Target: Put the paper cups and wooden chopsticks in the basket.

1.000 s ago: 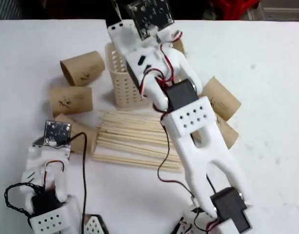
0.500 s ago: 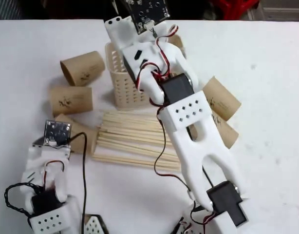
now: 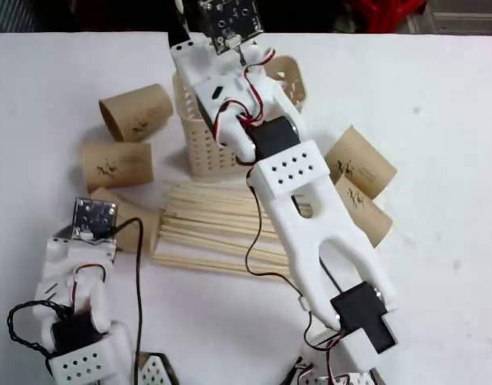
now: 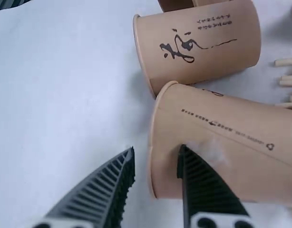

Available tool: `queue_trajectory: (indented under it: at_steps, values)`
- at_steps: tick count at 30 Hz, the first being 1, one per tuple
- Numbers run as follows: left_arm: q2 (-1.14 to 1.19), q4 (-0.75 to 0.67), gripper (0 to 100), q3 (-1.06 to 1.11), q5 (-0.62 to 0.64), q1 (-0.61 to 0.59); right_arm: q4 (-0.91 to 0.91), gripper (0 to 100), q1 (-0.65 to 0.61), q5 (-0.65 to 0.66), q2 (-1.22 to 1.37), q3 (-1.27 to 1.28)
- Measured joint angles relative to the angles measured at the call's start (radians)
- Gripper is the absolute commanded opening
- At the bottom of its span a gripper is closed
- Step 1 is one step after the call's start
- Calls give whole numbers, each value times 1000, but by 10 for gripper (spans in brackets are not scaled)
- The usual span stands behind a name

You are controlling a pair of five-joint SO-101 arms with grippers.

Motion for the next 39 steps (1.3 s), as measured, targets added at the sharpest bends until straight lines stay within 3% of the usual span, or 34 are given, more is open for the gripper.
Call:
queue_trajectory:
  at_steps: [7,16,22,25,29,36,39]
  values:
    - [-2,0,170,0,0,0,180,226,3,-6,-25,3]
    - [-2,0,170,0,0,0,497,169,6,-6,-190,3]
    - [-2,0,170,0,0,0,836,81,77,-6,-345,3]
    - [-2,0,170,0,0,0,1017,97,170,-6,-391,2]
    - [-2,0,170,0,0,0,1224,195,279,12,-394,35]
    - [-2,0,169,0,0,0,1270,218,296,48,-203,135]
    - [-2,0,169,0,0,0,1226,219,302,-21,-77,135]
